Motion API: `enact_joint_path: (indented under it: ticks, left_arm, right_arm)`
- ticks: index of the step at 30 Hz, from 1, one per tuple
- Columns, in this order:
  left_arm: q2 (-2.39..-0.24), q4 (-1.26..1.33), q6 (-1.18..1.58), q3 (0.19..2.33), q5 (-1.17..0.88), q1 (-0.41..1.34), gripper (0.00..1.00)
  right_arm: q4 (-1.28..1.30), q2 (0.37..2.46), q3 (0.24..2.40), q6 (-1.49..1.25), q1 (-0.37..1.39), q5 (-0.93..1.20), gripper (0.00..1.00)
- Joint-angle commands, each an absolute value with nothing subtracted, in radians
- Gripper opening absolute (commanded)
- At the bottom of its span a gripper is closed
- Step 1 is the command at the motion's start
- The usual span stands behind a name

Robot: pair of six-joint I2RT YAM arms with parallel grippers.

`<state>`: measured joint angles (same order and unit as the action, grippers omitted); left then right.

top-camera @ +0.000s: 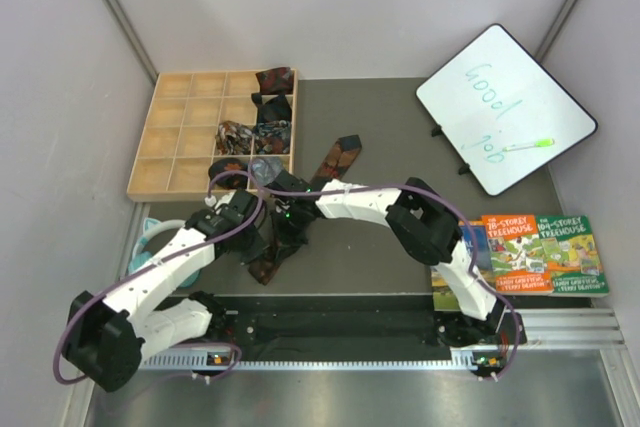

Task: Roll the ties
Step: Roll the tie at the center of the board.

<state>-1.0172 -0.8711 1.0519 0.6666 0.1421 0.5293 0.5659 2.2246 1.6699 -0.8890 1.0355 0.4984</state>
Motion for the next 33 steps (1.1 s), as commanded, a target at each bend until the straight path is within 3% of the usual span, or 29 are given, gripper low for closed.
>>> enact_joint_path:
  ticks: [1, 12, 19, 27, 33]
  left_arm:
    - [-1.064, -0.798, 0.999, 0.695, 0.138, 0.505, 0.00]
    - [-1.175, -0.755, 0.976, 0.741, 0.137, 0.483, 0.00]
    - [-1.242, -0.723, 0.973, 0.761, 0.109, 0.480, 0.10]
    - [-1.255, -0.726, 0.971, 0.816, 0.133, 0.479, 0.61]
    - [-1.240, -0.799, 0.959, 0.902, 0.179, 0.474, 0.73]
  right_arm:
    - [0.592, 2.186, 1.689, -0.855, 0.994, 0.505, 0.01]
    - [0.647, 2.036, 1.585, -0.796, 0.899, 0.456, 0.09]
    - [0.632, 1.939, 1.467, -0.781, 0.890, 0.434, 0.11]
    - [0.581, 1.856, 1.420, -0.749, 0.902, 0.479, 0.13]
    - [0.566, 1.861, 1.476, -0.752, 0.945, 0.511, 0.13]
